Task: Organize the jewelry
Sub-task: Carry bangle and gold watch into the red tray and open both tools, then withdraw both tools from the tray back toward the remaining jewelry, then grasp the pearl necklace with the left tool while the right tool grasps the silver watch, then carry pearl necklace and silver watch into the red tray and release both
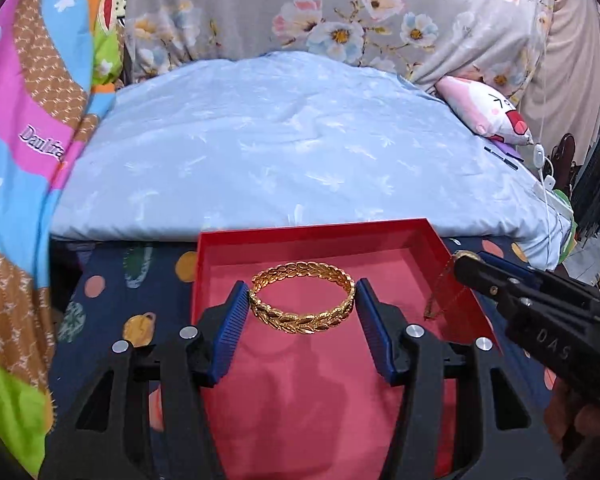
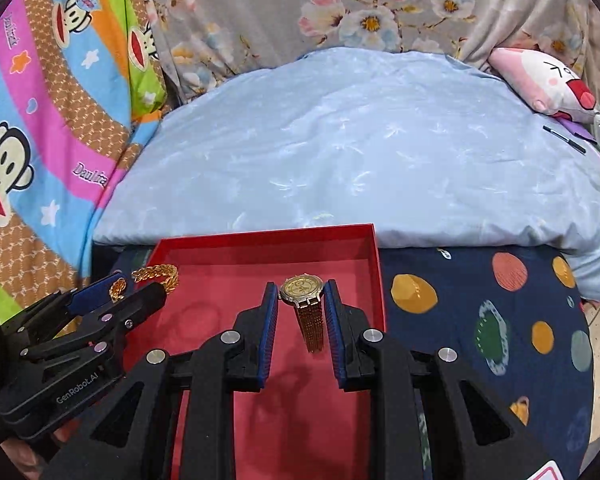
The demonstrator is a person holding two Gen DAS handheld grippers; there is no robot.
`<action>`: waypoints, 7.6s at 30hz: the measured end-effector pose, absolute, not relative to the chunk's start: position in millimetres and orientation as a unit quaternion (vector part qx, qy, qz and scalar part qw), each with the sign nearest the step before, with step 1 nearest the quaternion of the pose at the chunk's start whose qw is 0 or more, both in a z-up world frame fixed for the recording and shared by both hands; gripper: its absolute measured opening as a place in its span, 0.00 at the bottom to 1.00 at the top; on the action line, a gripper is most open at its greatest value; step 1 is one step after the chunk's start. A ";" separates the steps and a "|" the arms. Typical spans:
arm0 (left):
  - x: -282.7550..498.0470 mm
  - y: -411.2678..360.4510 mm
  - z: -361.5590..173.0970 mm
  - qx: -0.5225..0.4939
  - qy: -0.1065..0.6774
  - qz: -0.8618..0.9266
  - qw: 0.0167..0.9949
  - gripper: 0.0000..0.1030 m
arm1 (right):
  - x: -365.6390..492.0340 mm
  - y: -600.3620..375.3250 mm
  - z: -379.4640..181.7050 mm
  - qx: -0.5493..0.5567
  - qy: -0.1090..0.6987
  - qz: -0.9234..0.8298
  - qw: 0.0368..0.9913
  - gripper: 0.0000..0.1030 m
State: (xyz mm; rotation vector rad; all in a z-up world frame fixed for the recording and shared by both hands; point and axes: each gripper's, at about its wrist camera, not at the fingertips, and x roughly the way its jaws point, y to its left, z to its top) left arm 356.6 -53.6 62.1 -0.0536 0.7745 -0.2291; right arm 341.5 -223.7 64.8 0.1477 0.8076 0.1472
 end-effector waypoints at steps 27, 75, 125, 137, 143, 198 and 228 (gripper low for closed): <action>290.9 -39.8 13.8 0.011 0.394 -0.098 0.914 0.66 | 318.2 -237.7 12.1 0.044 0.424 -0.006 0.905 0.02; 67.2 -23.1 -8.2 -0.045 0.485 -0.110 0.867 0.79 | 20.0 -238.5 2.1 0.096 0.445 -0.024 0.890 0.39; 58.7 -58.7 -16.5 0.004 0.493 -0.187 0.850 0.15 | 26.5 -259.8 -5.2 0.117 0.442 -0.036 0.888 0.51; 50.9 -34.6 9.9 -0.001 0.473 -0.187 0.861 0.13 | 28.0 -238.5 3.4 0.100 0.440 0.000 0.893 0.51; 52.3 -20.5 21.1 -0.010 0.463 -0.178 0.868 0.13 | 30.5 -206.8 -1.6 0.081 0.452 0.043 0.887 0.52; 53.8 -10.6 -17.4 -0.033 0.499 -0.160 0.851 0.15 | 34.6 -188.1 -7.6 0.075 0.456 0.057 0.885 0.15; 166.8 -2.0 93.4 -0.045 0.366 -0.160 0.916 0.15 | 126.9 -209.0 88.5 0.076 0.353 0.077 0.929 0.15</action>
